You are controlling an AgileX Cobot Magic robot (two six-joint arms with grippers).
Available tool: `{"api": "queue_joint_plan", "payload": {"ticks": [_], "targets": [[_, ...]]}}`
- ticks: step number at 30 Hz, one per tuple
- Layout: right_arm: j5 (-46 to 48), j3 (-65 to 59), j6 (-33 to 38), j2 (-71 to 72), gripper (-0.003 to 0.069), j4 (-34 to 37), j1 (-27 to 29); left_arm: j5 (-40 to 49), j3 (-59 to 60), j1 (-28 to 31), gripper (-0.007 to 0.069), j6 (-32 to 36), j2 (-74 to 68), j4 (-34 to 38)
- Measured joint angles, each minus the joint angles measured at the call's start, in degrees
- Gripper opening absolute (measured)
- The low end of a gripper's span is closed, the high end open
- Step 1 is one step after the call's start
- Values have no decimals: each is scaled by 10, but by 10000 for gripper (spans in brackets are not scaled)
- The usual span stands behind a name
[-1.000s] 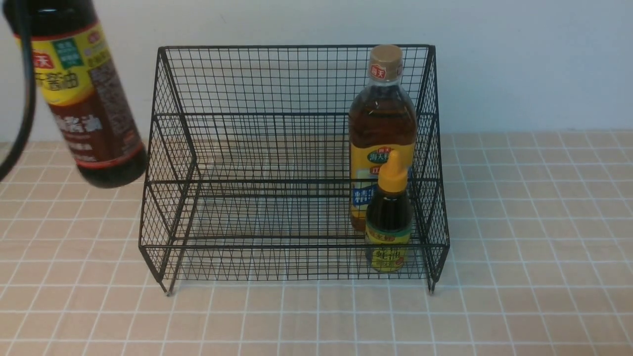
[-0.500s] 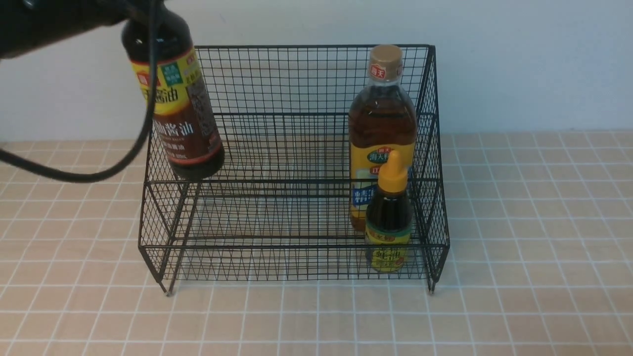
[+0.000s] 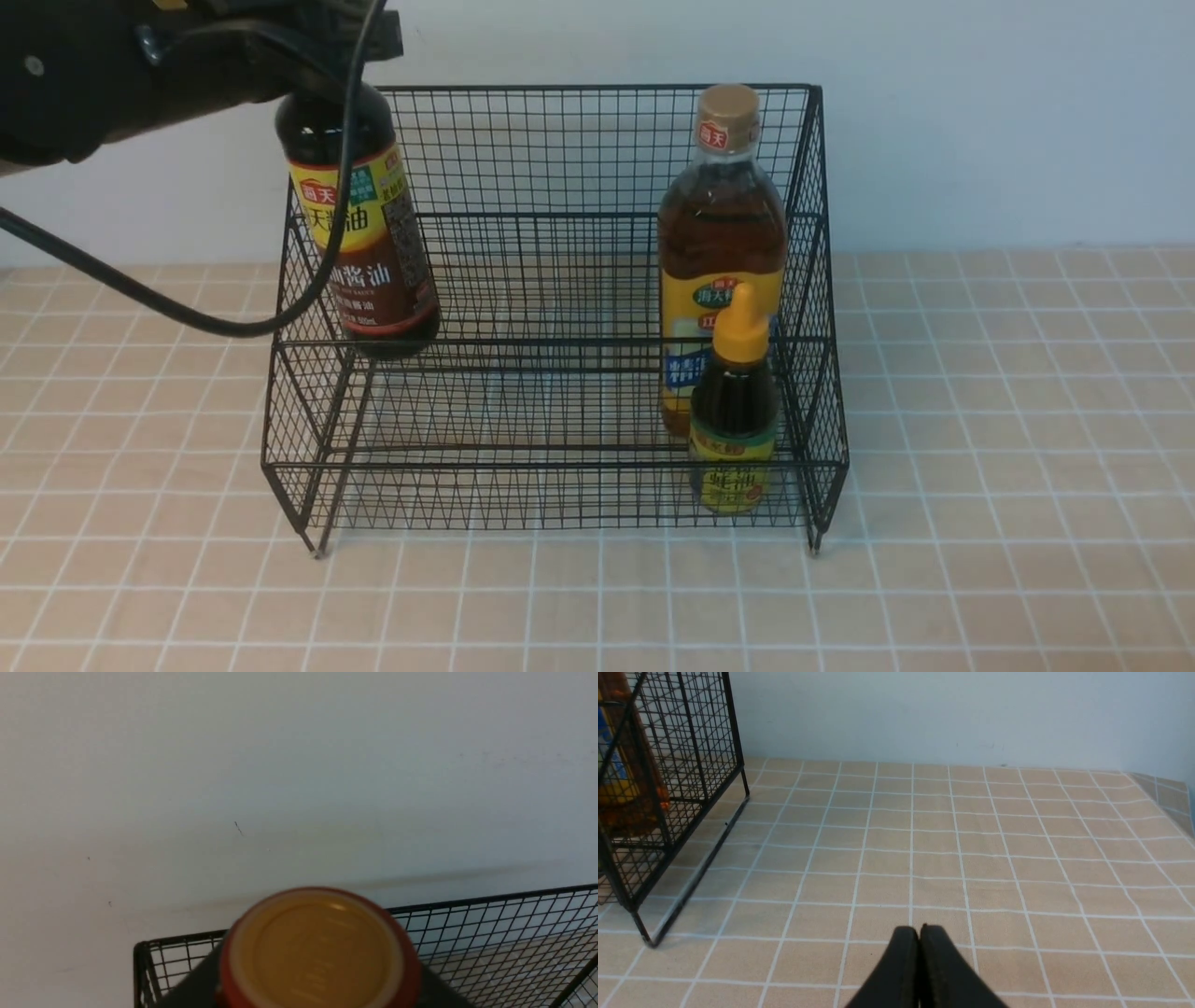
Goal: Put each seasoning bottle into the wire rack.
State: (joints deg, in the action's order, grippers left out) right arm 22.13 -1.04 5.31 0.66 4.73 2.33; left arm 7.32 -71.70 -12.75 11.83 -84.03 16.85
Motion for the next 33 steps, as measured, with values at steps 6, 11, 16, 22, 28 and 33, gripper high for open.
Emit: {"api": "queue_joint_plan", "payload": {"ticks": [6,11,16,22,28,33], "targets": [[0,0,0,0,-14,0,0,69,0,0,256,0,-6,-17],[0,0,0,0,-14,0,0,110,0,0,256,0,-36,-23],[0,0,0,0,-14,0,0,123,0,0,256,1,-54,-25],[0,0,0,0,-14,0,0,120,-5,0,358,1,-48,-27],[0,0,0,0,-14,0,0,129,-5,0,525,1,-12,-31],[0,0,0,0,-14,0,0,135,-5,0,538,0,55,-32]]}}
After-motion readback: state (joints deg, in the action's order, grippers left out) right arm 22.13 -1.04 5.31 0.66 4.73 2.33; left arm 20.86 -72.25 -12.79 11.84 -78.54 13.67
